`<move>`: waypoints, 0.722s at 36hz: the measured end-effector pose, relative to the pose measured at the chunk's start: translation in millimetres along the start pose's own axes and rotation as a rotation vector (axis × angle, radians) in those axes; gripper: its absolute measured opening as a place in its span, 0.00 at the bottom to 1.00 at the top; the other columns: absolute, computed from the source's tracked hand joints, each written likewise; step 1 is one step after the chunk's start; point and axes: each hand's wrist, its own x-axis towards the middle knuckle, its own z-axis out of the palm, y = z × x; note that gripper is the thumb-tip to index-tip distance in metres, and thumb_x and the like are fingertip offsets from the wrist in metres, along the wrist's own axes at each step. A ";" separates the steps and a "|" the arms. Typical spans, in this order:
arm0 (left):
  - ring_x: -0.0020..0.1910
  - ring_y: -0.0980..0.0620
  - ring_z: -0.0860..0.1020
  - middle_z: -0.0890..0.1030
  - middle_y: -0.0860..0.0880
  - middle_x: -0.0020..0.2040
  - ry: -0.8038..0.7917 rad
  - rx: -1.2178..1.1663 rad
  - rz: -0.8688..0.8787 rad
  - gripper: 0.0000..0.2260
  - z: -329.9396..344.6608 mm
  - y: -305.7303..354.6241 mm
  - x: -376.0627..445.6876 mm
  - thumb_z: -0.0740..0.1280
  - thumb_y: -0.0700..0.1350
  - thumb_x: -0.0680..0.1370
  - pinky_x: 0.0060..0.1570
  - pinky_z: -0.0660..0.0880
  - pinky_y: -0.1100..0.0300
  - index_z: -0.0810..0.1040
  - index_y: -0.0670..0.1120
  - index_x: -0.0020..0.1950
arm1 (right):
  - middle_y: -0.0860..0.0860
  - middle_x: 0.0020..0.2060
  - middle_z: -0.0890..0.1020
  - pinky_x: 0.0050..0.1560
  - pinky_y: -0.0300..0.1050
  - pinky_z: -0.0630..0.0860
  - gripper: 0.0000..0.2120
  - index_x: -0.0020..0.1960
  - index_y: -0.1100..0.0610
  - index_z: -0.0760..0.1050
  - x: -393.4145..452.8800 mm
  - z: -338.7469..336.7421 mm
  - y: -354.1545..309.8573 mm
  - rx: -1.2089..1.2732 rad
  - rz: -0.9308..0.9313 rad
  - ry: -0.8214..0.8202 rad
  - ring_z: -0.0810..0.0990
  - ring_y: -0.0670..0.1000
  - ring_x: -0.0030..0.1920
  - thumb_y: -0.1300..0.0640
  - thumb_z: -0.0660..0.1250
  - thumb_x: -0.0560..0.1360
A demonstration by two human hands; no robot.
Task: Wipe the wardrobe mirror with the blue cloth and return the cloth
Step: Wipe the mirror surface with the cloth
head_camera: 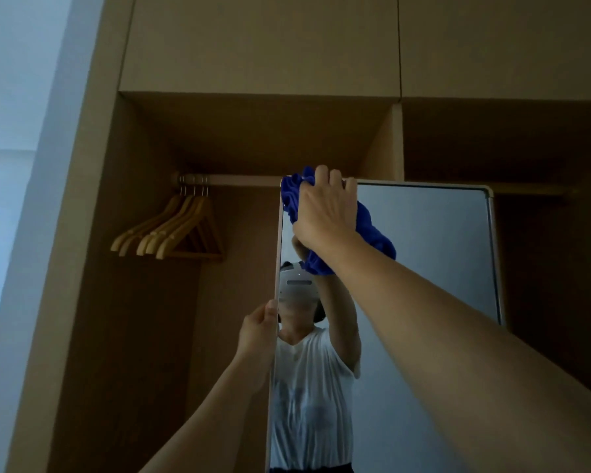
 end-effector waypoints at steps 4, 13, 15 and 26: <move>0.24 0.58 0.68 0.71 0.53 0.26 0.002 -0.017 0.008 0.16 -1.1 -5.3 3.1 0.55 0.50 0.82 0.26 0.64 0.63 0.73 0.48 0.37 | 0.54 0.55 0.72 0.56 0.52 0.63 0.15 0.52 0.54 0.74 3.1 -1.8 -11.5 0.003 -0.067 -0.006 0.69 0.56 0.55 0.49 0.70 0.69; 0.37 0.61 0.62 0.79 0.49 0.30 0.013 -0.053 0.010 0.14 -1.7 -12.3 9.6 0.56 0.52 0.81 0.42 0.77 0.56 0.79 0.50 0.44 | 0.54 0.58 0.72 0.57 0.51 0.63 0.14 0.56 0.52 0.75 -5.7 -3.2 -12.0 0.029 -0.103 -0.025 0.69 0.56 0.58 0.52 0.68 0.71; 0.45 0.47 0.80 0.79 0.40 0.36 0.014 -0.054 -0.029 0.16 -2.4 -14.9 9.7 0.56 0.53 0.81 0.44 0.78 0.52 0.79 0.47 0.46 | 0.54 0.58 0.72 0.56 0.51 0.63 0.14 0.57 0.52 0.75 -14.6 -2.7 -11.8 0.023 -0.123 -0.029 0.69 0.56 0.59 0.52 0.68 0.72; 0.29 0.51 0.67 0.71 0.48 0.29 0.069 -0.203 -0.222 0.15 -6.2 -38.5 -0.6 0.55 0.48 0.80 0.33 0.64 0.58 0.73 0.45 0.36 | 0.55 0.56 0.73 0.53 0.51 0.66 0.15 0.57 0.55 0.74 -119.9 14.9 -22.7 0.004 -0.222 -0.098 0.70 0.56 0.55 0.56 0.69 0.71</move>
